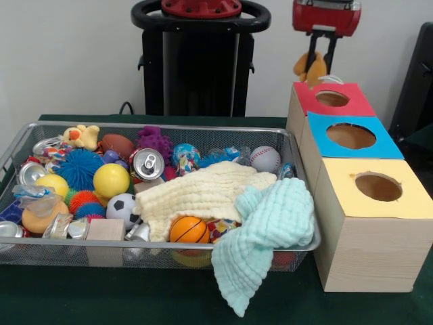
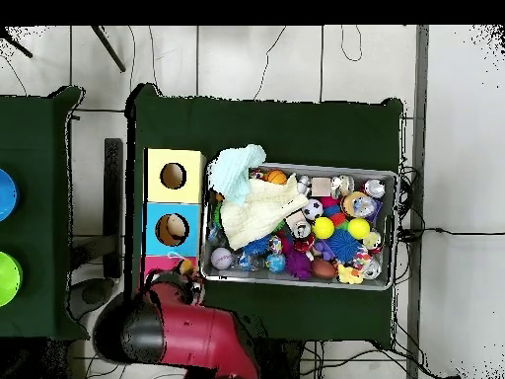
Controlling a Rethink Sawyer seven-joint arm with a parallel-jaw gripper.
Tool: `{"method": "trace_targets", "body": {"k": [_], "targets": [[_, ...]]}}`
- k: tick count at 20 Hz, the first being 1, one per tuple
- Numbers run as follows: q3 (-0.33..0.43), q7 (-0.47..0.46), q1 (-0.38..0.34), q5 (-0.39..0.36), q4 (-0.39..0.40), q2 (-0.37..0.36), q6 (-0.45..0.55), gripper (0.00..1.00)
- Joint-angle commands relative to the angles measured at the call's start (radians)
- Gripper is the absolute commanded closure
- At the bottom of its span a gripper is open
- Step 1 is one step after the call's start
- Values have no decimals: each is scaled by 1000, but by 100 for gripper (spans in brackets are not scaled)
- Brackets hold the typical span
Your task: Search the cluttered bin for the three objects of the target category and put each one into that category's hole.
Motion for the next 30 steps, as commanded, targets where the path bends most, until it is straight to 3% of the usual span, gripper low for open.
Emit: {"method": "trace_targets", "body": {"k": [1, 6, 14, 20, 30], "targets": [[22, 291, 21, 83, 52, 10, 63, 100], [99, 243, -56, 79, 74, 48, -22, 100], [140, 251, -89, 45, 79, 120, -126, 100], [163, 254, -98, 52, 68, 141, -145, 100], [166, 300, -44, 88, 35, 171, -135, 100]]}}
